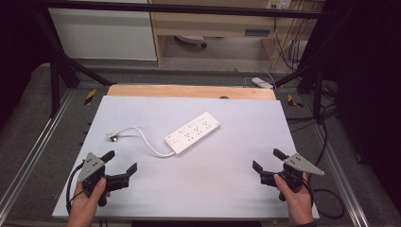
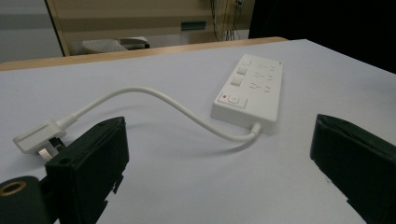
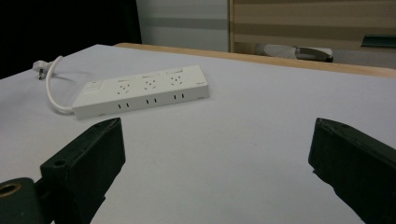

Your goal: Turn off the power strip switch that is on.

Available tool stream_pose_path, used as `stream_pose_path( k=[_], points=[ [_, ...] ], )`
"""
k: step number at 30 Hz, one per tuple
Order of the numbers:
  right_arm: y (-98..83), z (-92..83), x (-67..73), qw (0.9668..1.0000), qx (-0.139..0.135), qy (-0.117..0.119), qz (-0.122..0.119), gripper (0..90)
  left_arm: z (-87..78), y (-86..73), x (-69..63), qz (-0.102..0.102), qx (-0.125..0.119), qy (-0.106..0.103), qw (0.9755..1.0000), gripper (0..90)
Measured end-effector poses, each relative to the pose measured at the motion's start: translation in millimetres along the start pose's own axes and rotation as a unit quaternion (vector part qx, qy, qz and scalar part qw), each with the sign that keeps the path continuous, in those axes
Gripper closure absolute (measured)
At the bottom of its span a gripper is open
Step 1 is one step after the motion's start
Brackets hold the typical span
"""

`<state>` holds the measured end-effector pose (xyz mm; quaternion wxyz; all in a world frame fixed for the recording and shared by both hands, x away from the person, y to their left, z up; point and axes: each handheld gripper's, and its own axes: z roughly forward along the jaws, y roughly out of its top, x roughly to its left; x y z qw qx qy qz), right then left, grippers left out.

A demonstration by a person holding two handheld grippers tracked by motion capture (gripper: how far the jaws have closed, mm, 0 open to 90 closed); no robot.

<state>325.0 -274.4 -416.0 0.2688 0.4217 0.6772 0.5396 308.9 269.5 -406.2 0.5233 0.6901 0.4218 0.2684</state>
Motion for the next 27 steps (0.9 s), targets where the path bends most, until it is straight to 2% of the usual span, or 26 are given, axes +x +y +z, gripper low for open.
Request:
stream_pose_path(
  k=[9, 12, 16, 18, 21, 23, 27],
  points=[
    [5.8, 2.0, 5.3, 0.9999, -0.002, 0.01, 0.0, 2.2, 0.9, -0.7, -1.1, 0.002, 0.004, -0.001, 1.0, 4.6],
    [11.2, 3.3, 7.3, 0.9999, -0.001, 0.011, 0.0, 1.9, 1.5, -1.2, -1.3, 0.004, 0.005, -0.001, 1.0, 4.6],
    [21.6, 6.0, 9.8, 0.9999, -0.004, 0.007, -0.013, 2.4, 1.3, -1.4, -0.9, 0.007, 0.008, 0.001, 0.9999, 4.6],
    [25.3, 7.5, 10.6, 0.9998, -0.008, 0.014, -0.007, 2.4, 0.9, -1.4, -0.8, 0.008, 0.008, 0.001, 0.9999, 4.6],
    [28.6, 10.4, 11.5, 0.9998, -0.002, 0.016, -0.01, 3.1, 0.6, -1.0, -0.8, 0.007, 0.005, -0.001, 1.0, 4.6],
    [31.7, 10.3, 11.9, 0.9999, 0.0, 0.009, -0.013, 4.0, -0.3, -0.7, -0.1, 0.006, 0.002, 0.002, 1.0, 4.6],
    [36.7, 13.1, 10.4, 0.9999, 0.003, 0.011, -0.008, 3.6, 0.9, -1.3, 0.3, 0.005, 0.005, 0.0, 1.0, 4.6]
  ],
)
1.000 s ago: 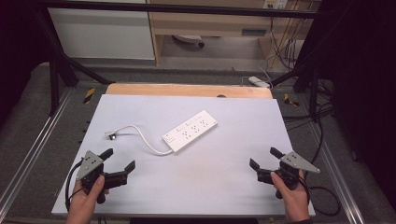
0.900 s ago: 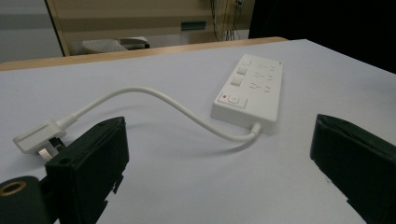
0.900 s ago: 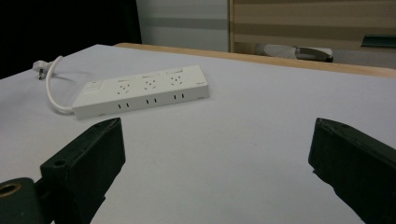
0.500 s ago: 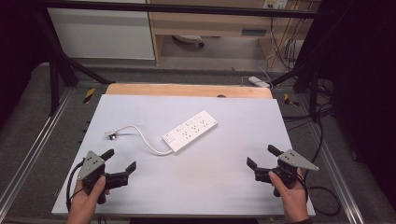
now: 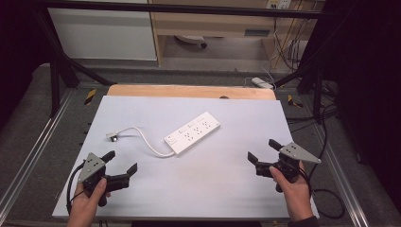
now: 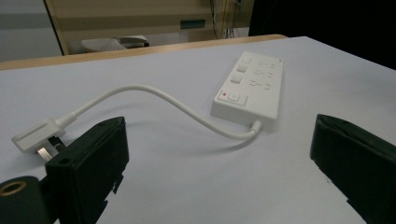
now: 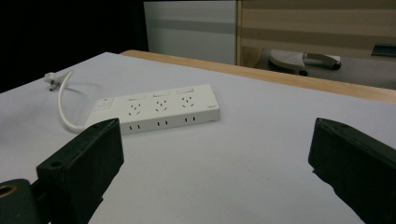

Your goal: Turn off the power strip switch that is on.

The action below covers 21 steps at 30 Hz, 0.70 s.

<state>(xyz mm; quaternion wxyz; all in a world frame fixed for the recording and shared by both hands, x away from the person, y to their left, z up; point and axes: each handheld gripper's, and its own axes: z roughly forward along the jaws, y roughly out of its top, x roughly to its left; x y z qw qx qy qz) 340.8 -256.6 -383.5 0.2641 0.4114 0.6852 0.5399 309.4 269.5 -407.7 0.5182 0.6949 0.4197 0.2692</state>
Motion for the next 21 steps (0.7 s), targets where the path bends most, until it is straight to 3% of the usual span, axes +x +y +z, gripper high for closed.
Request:
stream_pose_path(
  k=[7, 21],
  points=[
    [7.3, 11.2, -0.8, 0.9999, 0.007, 0.01, 0.006, 3.8, 0.4, -0.3, 0.1, 0.004, 0.004, 0.002, 1.0, 4.6],
    [34.9, 39.0, 4.7, 0.9994, 0.026, 0.021, -0.003, 7.0, 0.5, -0.7, 0.5, 0.002, 0.006, 0.0, 1.0, 4.6]
  ],
)
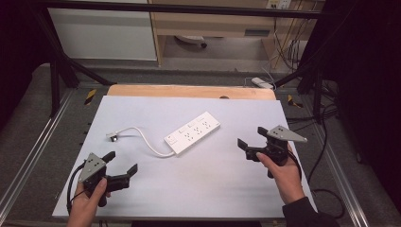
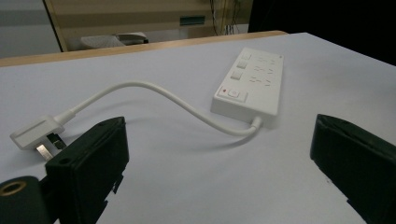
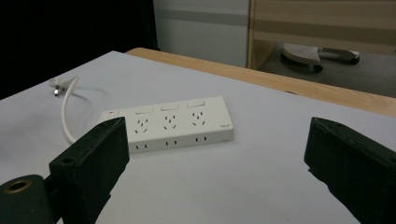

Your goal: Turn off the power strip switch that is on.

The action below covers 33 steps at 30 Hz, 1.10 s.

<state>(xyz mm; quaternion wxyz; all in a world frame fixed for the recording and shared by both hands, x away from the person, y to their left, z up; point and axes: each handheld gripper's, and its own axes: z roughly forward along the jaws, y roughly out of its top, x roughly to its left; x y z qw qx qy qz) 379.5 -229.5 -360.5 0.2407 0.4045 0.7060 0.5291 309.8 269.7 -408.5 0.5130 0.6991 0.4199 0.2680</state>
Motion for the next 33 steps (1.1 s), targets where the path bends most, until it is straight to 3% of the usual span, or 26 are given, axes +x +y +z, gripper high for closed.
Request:
stream_pose_path(
  k=[5, 16, 22, 25, 33],
  points=[
    [11.9, 7.0, 3.9, 0.9999, -0.005, -0.008, -0.011, 6.8, 0.0, -0.3, 0.9, -0.005, 0.0, -0.001, 1.0, 4.6],
    [27.5, 23.1, 7.9, 0.9997, 0.0, 0.0, -0.026, 4.6, 0.3, -0.1, 0.0, 0.0, 0.001, -0.001, 1.0, 4.6],
    [32.1, 30.1, 6.9, 0.9997, 0.001, 0.001, -0.024, 6.0, 1.2, -0.1, -1.2, 0.001, 0.003, -0.003, 1.0, 4.6],
    [36.5, 33.0, 5.1, 0.9998, -0.003, -0.001, -0.02, 9.0, 0.9, -0.1, -0.7, 0.001, 0.003, -0.002, 1.0, 4.6],
    [49.5, 42.6, 0.9, 0.9995, -0.016, -0.015, -0.02, 29.0, 1.5, -0.7, -1.4, 0.001, 0.005, -0.001, 1.0, 4.6]
  ],
)
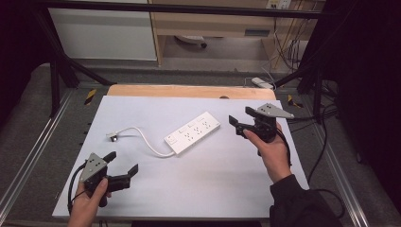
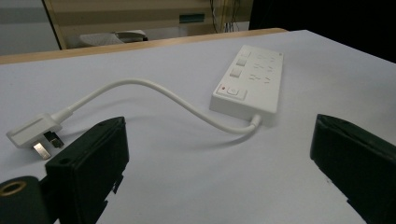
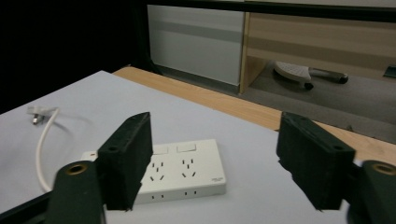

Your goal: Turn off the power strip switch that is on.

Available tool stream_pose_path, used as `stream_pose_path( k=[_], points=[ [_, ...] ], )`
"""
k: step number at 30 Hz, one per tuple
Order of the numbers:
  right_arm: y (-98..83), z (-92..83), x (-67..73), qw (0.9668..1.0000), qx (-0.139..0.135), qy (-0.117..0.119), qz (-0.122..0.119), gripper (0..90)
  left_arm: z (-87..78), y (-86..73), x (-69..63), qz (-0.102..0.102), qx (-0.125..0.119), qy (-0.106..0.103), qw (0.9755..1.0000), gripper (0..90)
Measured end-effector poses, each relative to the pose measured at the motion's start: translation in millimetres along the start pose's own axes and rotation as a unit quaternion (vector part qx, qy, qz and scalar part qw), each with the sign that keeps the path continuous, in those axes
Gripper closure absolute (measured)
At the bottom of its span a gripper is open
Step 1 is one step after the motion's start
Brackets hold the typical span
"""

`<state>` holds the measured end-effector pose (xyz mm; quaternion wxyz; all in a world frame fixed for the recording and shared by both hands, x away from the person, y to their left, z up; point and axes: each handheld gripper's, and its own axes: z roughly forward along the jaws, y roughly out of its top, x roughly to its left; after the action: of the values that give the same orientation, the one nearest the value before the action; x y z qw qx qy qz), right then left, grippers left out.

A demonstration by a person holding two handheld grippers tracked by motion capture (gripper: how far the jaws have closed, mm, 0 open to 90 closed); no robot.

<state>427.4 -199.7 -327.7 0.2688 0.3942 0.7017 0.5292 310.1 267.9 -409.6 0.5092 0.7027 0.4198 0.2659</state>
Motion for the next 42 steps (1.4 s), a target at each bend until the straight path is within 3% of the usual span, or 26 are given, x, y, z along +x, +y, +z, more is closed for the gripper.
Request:
stream_pose_path(
  k=[1, 5, 8, 21, 42],
  points=[
    [2.7, 3.6, -1.4, 1.0, 0.001, -0.007, -0.001, 35.7, 0.2, -0.1, -0.1, -0.001, -0.001, 0.0, 1.0, 4.6],
    [5.2, 8.2, -2.7, 0.9999, -0.001, -0.014, -0.009, 43.8, 0.2, -0.1, 0.1, -0.003, -0.002, 0.0, 1.0, 4.6],
    [7.1, 13.6, -4.7, 0.9996, -0.011, -0.023, -0.013, 56.6, 0.1, -0.2, 0.4, -0.001, 0.0, 0.0, 1.0, 4.7],
    [11.8, 37.3, -15.1, 0.999, -0.036, -0.023, -0.013, 86.5, 0.0, -0.2, 1.2, -0.004, 0.0, -0.002, 1.0, 4.8],
    [14.3, 71.7, -16.8, 0.9995, -0.021, -0.02, -0.008, 90.0, 0.4, -0.3, 1.3, -0.003, -0.001, 0.001, 1.0, 4.8]
  ],
)
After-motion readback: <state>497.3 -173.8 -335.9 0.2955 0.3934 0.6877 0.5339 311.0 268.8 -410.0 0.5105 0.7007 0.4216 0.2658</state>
